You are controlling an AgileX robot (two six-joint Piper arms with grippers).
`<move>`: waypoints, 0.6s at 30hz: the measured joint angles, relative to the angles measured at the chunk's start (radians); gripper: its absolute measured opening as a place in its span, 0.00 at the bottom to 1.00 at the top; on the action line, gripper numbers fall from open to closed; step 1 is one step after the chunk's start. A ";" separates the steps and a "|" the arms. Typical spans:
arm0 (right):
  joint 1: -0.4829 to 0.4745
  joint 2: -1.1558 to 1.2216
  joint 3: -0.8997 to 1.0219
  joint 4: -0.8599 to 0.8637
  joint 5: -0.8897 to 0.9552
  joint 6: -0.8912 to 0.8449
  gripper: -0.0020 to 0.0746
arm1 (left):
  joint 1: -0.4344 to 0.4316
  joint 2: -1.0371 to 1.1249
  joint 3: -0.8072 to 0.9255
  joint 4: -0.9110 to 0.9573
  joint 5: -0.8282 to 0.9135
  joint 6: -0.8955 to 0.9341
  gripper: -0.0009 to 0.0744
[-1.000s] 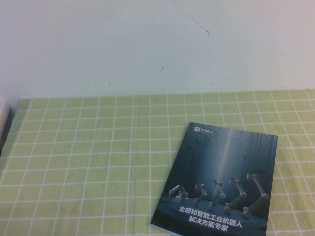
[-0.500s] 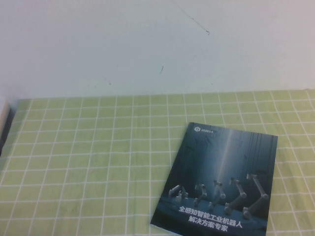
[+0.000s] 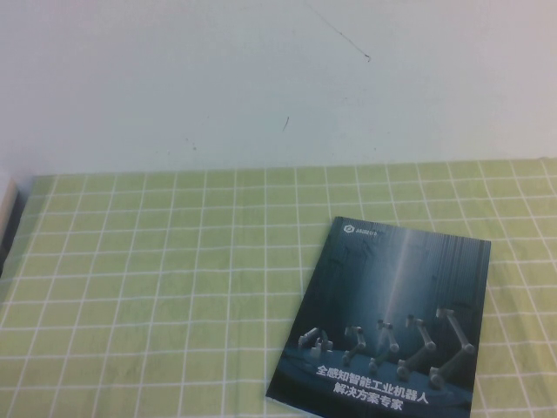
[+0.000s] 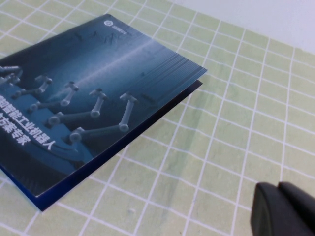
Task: Close book
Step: 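Close the open booklet and leave it lying on the table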
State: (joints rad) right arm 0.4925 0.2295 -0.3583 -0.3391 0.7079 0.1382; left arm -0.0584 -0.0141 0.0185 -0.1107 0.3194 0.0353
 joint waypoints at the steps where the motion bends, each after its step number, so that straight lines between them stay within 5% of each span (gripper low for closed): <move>1: 0.000 0.000 0.000 0.000 0.000 0.000 0.02 | 0.000 0.000 0.000 0.002 0.000 0.000 0.01; 18: 0.000 0.000 0.000 0.000 0.000 0.000 0.02 | 0.000 0.000 -0.001 0.006 0.004 -0.004 0.01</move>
State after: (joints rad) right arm 0.4925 0.2295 -0.3583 -0.3391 0.7079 0.1382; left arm -0.0584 -0.0141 0.0179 -0.1045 0.3232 0.0315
